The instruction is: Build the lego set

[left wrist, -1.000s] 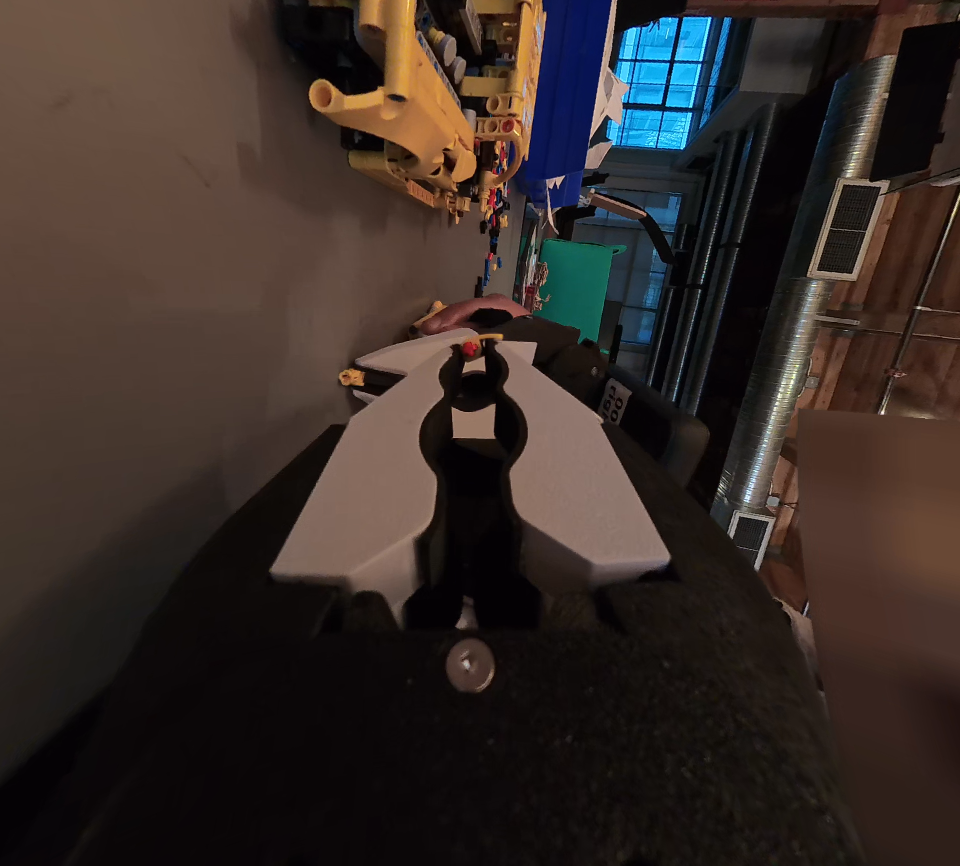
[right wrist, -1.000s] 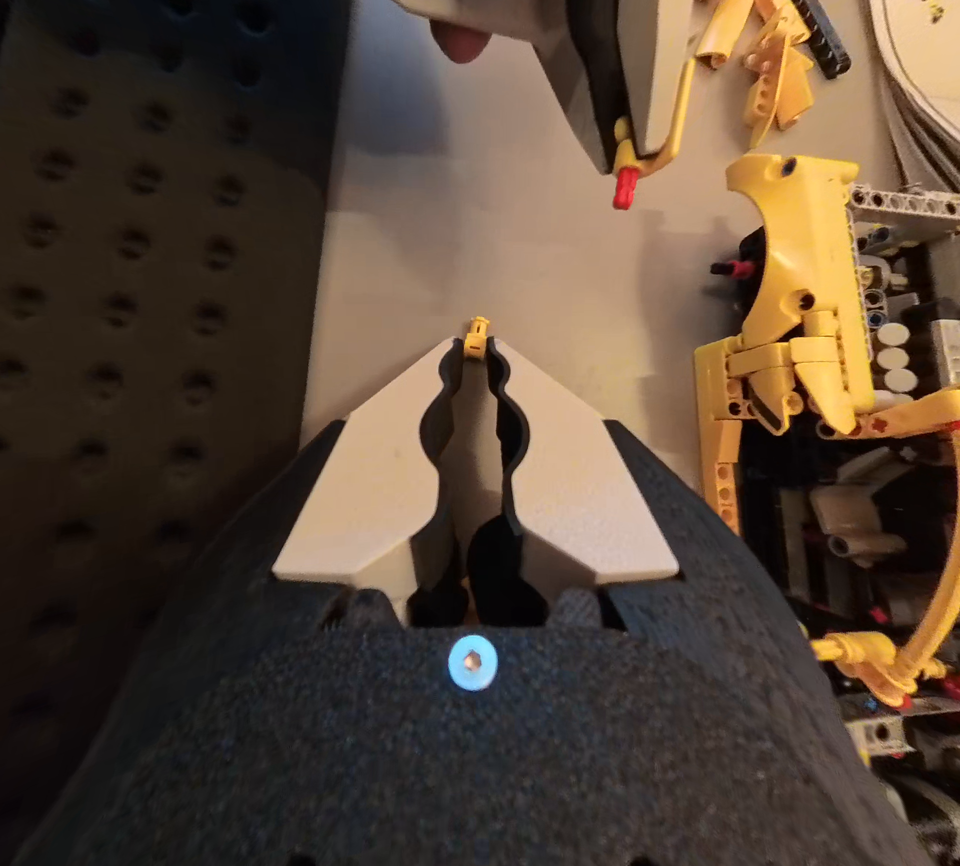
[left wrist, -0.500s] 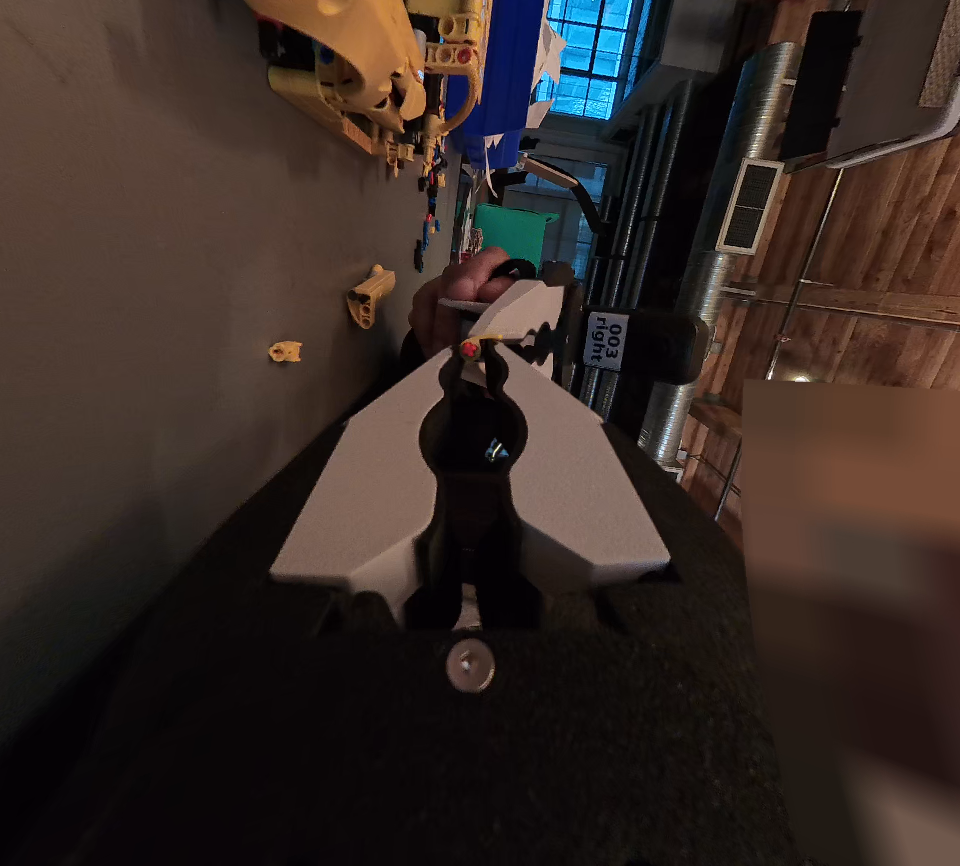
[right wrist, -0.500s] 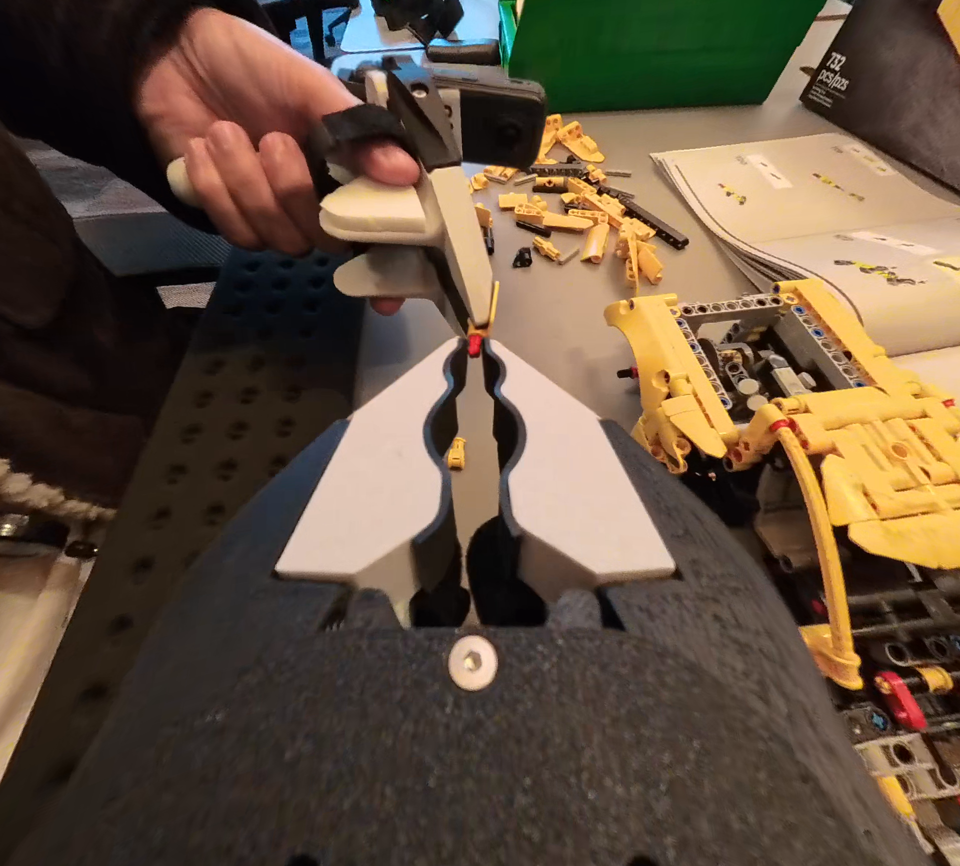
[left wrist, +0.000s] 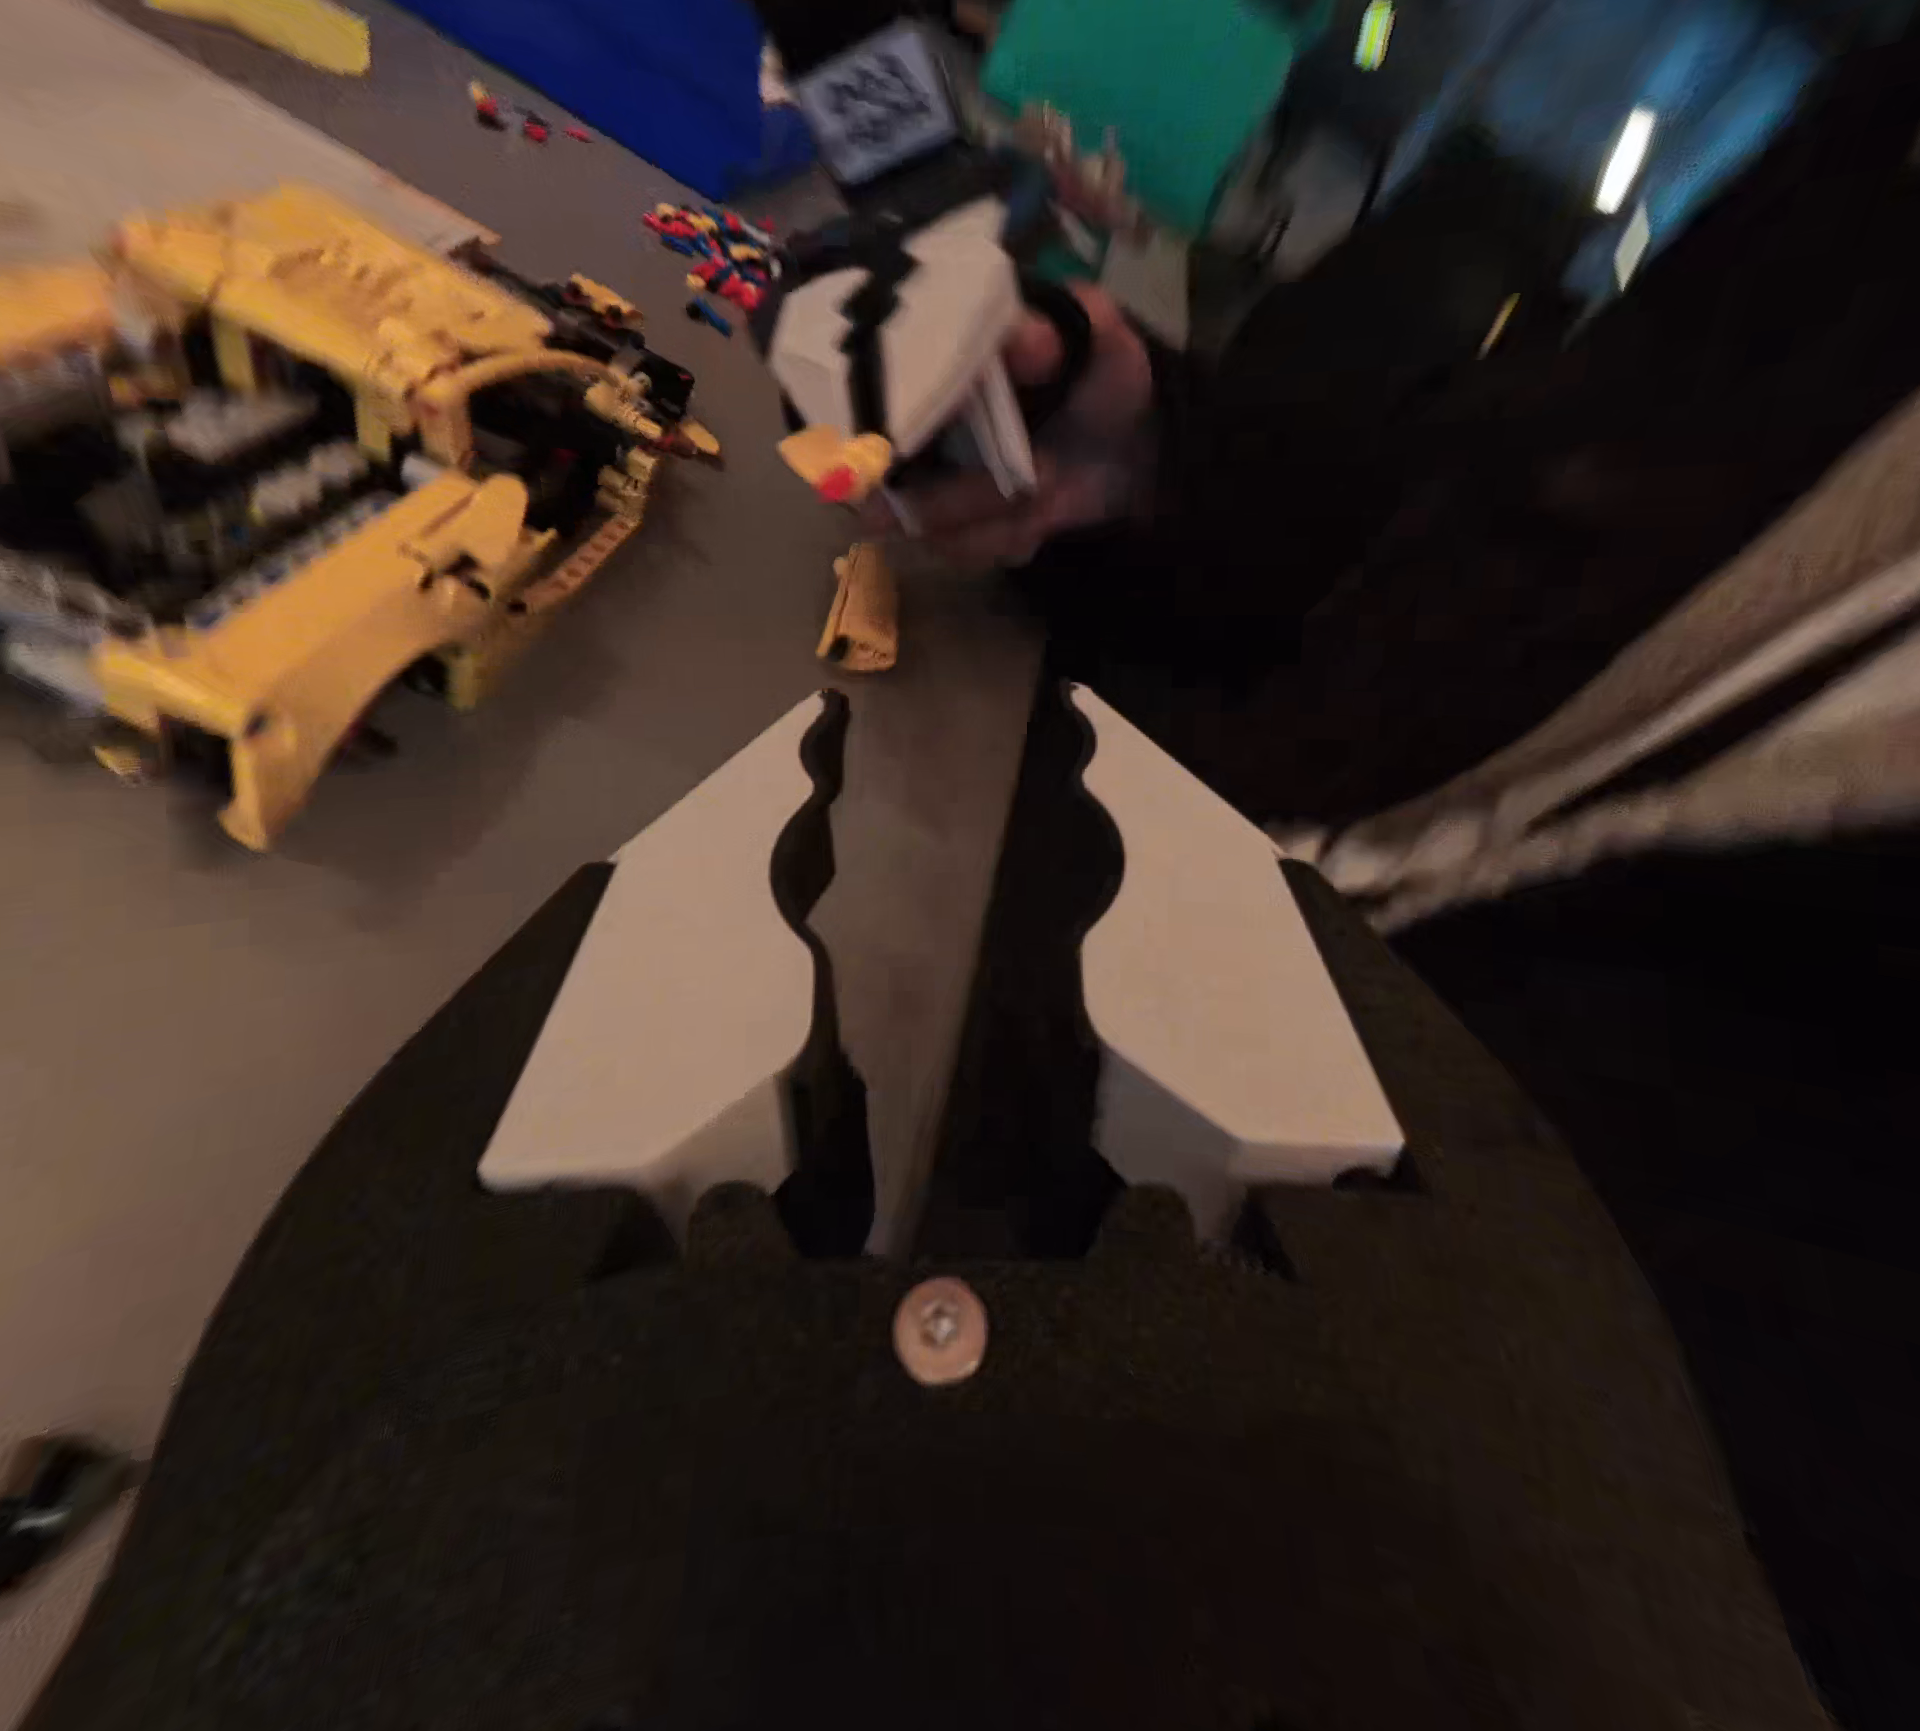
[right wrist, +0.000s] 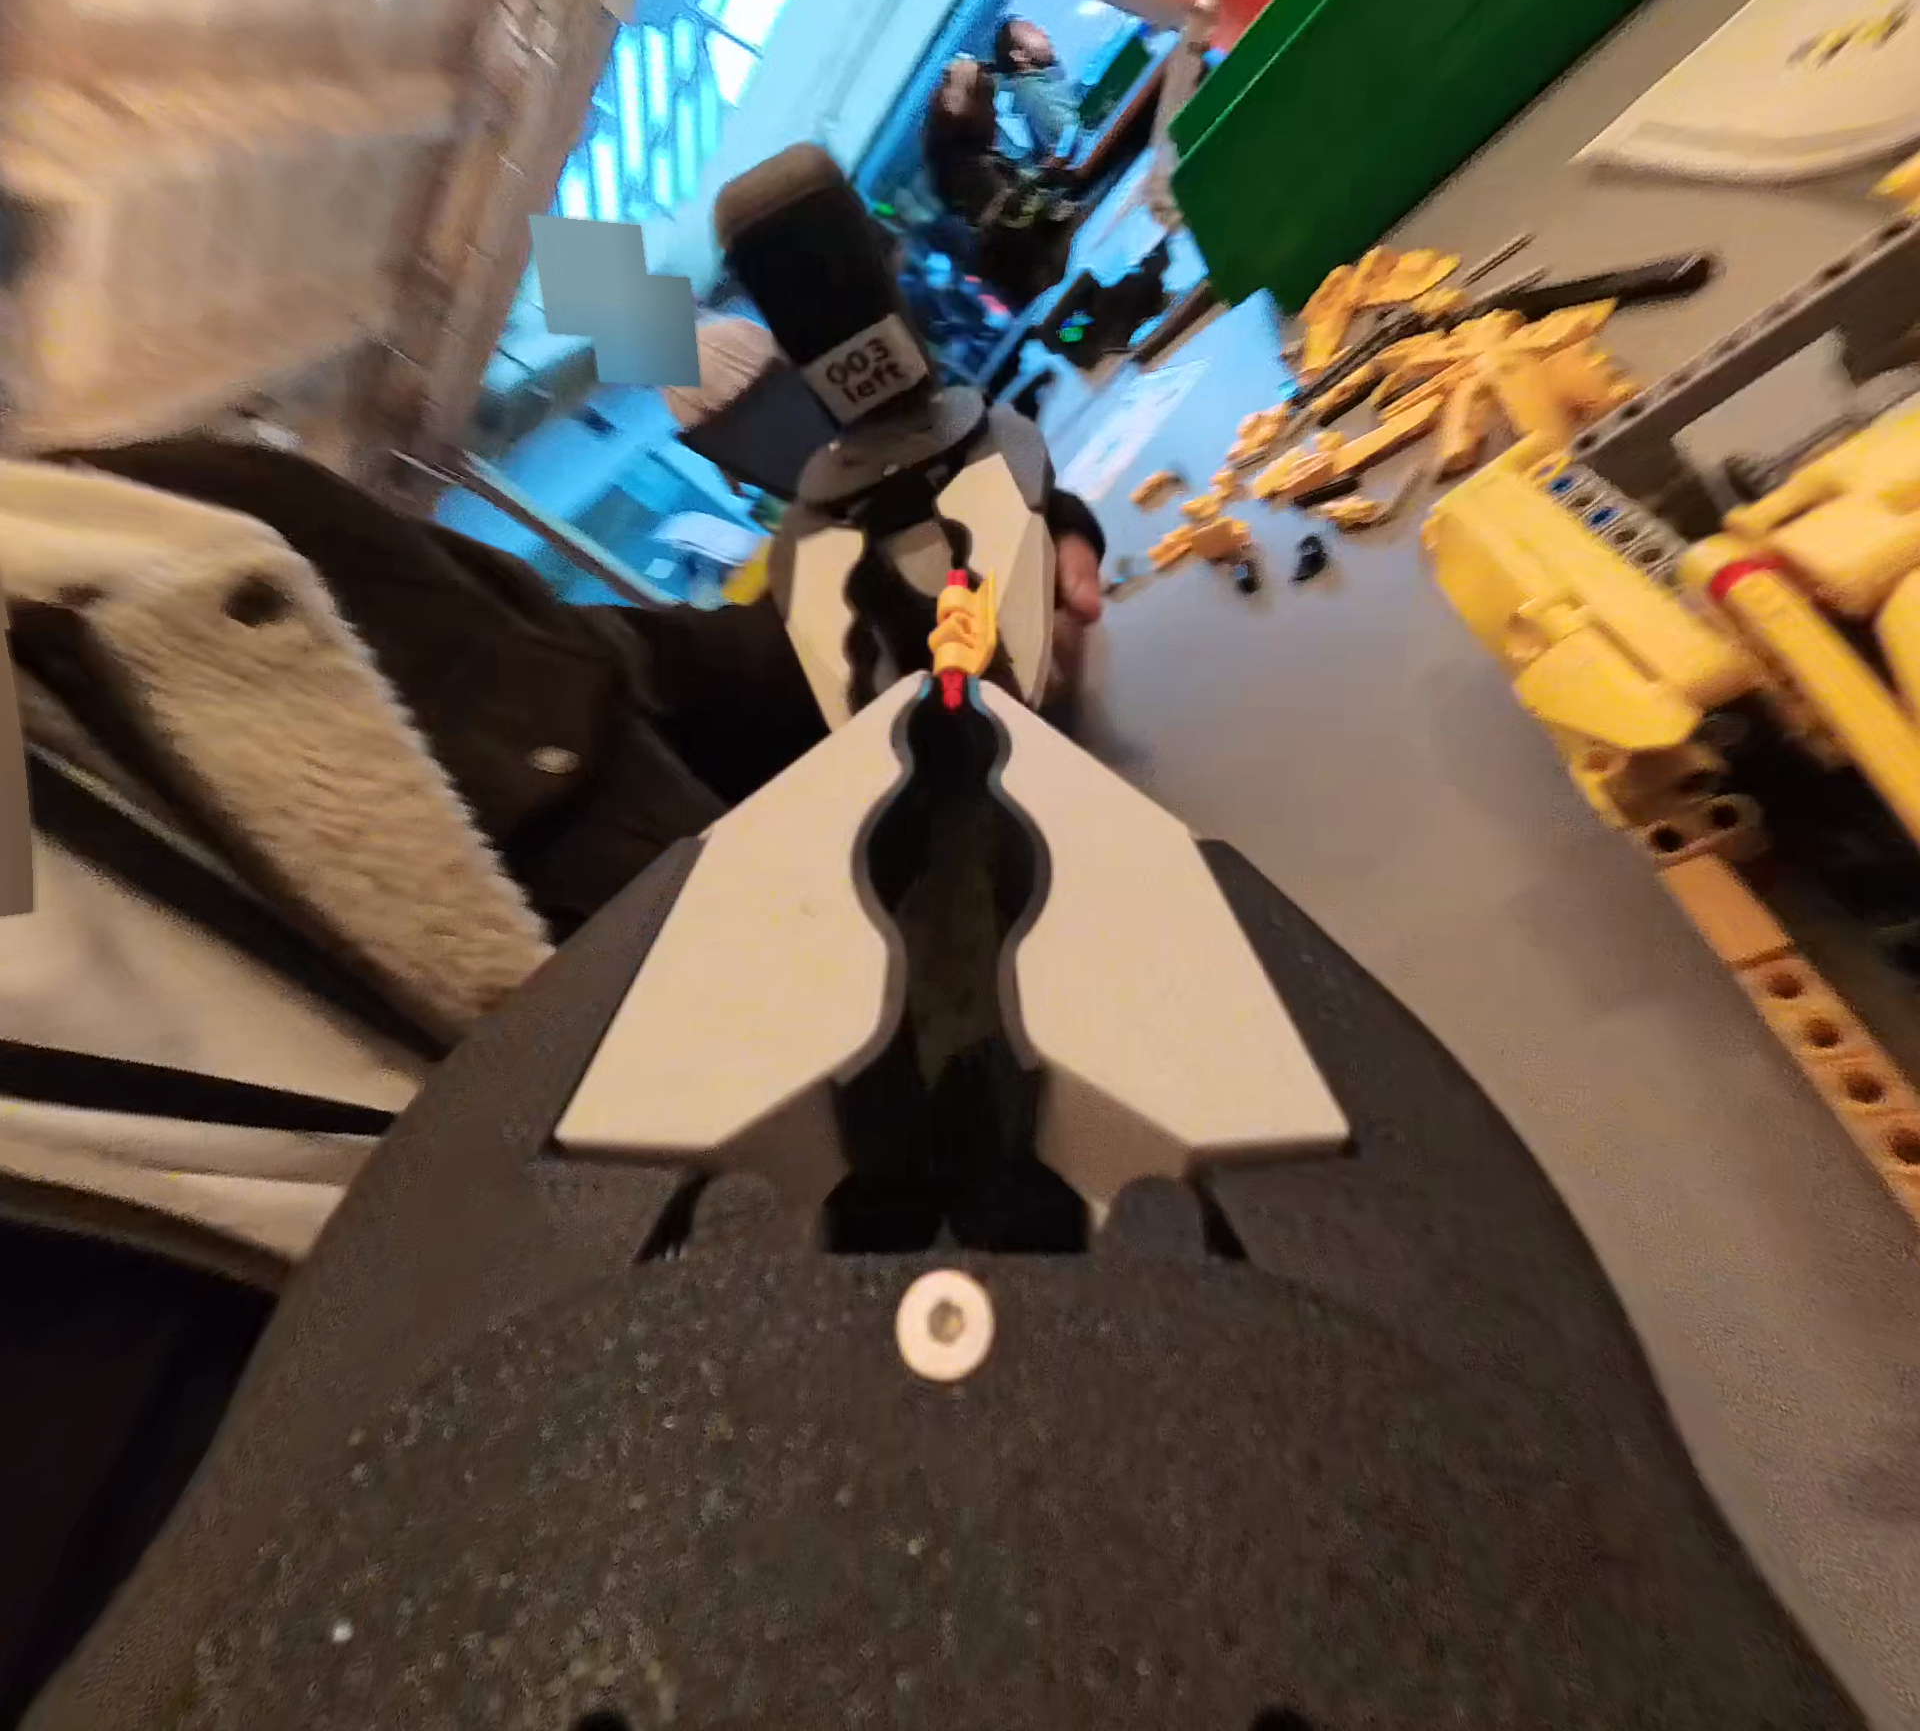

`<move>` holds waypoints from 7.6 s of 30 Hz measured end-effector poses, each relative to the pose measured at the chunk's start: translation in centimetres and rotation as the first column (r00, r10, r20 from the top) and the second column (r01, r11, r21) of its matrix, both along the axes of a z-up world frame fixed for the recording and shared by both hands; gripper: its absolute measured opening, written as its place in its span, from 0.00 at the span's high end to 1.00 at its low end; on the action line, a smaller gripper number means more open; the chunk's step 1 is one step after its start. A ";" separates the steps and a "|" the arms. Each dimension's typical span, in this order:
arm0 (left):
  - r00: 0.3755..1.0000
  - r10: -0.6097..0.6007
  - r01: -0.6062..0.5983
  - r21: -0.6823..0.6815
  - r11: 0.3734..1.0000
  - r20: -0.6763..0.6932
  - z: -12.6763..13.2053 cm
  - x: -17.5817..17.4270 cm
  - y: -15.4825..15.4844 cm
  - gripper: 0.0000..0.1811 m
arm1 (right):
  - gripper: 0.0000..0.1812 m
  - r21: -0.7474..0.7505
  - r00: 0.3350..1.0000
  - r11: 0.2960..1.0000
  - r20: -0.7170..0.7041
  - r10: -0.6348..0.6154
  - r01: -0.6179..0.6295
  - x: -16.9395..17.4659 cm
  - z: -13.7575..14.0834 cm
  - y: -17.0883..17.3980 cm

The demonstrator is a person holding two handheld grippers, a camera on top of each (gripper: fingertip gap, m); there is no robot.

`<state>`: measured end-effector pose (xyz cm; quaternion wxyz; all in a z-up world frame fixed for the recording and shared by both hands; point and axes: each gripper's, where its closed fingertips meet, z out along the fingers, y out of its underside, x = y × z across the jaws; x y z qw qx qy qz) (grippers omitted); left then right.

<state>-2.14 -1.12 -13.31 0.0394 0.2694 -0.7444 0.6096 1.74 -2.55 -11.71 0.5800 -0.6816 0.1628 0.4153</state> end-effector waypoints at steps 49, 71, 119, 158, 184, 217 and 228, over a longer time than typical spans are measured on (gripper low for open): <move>0.890 0.374 -0.359 -0.106 0.927 0.260 2.1 6.8 4.6 0.95 | 0.86 -0.178 0.801 0.967 0.597 -0.040 0.181 1.4 -4.7 0.3; 0.930 0.248 -0.237 -0.072 0.969 0.271 1.5 4.9 2.3 0.95 | 0.92 -0.448 0.517 0.862 0.810 0.278 0.238 -2.5 -11.5 -0.2; 0.936 0.037 -0.030 -0.026 0.999 0.351 1.3 1.4 -0.6 0.95 | 0.96 -0.294 0.743 0.949 0.609 0.277 -0.112 -2.0 -1.6 0.1; 0.932 0.077 -0.064 -0.048 0.997 0.354 1.4 2.0 -0.7 0.96 | 0.97 -0.111 0.855 0.986 0.494 0.160 -0.121 -1.6 -0.9 1.1; 0.921 0.077 -0.073 -0.025 0.997 0.382 1.1 2.0 -0.7 0.97 | 0.96 -0.038 0.851 0.996 0.517 0.091 -0.084 -0.4 0.2 -0.2; 0.961 -0.247 0.155 -0.504 0.850 -0.121 4.6 -0.4 -1.0 1.00 | 0.96 0.225 0.807 0.926 0.576 0.126 -0.304 -3.6 4.2 -0.1; 0.897 -0.408 0.255 -0.555 0.792 -0.170 4.8 -2.3 -1.8 0.96 | 0.96 0.243 0.788 0.906 0.599 0.141 -0.347 -4.7 4.8 -0.7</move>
